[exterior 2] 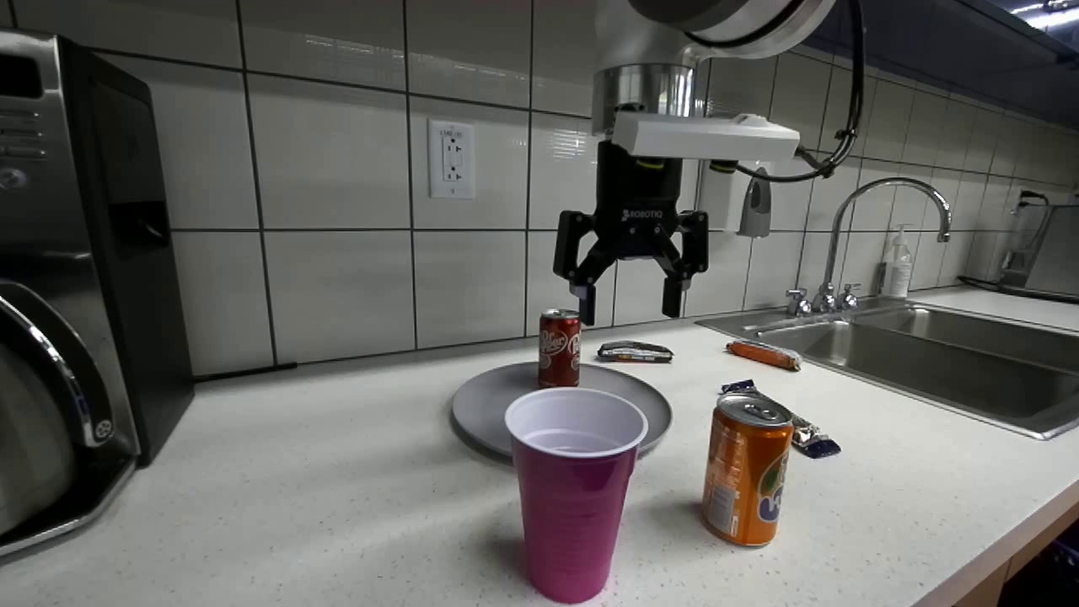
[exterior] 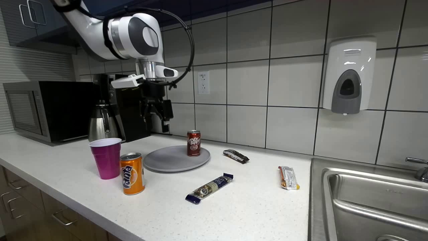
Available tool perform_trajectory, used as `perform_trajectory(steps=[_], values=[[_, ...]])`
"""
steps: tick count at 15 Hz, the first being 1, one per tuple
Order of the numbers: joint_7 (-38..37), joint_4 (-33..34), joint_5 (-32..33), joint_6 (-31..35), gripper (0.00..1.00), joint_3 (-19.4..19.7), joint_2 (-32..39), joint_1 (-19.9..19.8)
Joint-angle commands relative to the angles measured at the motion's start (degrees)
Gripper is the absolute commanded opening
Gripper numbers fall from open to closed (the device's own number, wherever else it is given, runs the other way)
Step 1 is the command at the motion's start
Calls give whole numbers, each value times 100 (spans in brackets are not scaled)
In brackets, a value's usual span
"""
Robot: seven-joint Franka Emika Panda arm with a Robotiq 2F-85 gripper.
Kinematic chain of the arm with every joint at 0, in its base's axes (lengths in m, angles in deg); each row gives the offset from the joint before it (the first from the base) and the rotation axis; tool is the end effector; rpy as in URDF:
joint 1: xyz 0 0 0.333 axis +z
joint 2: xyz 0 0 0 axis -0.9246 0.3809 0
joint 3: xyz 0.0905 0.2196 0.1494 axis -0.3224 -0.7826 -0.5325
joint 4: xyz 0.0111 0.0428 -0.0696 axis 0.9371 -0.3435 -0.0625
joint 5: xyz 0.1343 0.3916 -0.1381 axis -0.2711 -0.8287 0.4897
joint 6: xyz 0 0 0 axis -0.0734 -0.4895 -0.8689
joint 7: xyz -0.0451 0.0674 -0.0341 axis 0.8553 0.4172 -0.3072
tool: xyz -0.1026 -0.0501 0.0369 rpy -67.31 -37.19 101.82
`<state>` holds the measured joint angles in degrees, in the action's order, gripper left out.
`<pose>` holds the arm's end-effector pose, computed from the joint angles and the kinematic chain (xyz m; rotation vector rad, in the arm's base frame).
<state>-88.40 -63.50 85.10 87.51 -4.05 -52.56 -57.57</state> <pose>0.5480 0.1796 0.2712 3.1062 -0.1099 0.0342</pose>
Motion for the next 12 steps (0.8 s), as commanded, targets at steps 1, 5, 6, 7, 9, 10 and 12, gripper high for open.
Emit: perform_trajectory(steps=[1, 5, 6, 7, 9, 10, 12], values=[[190, 642, 81, -177, 100, 67, 520, -1], [356, 1063, 103, -245, 100, 162, 879, 22], [380, 1169, 107, -274, 100, 190, 956, 23], [461, 1240, 94, -256, 100, 228, 1040, -3], [582, 1398, 72, -272, 100, 284, 1182, -15], [636, 1467, 72, -273, 100, 318, 1251, -19], [764, 1627, 45, -305, 100, 377, 1403, -36]])
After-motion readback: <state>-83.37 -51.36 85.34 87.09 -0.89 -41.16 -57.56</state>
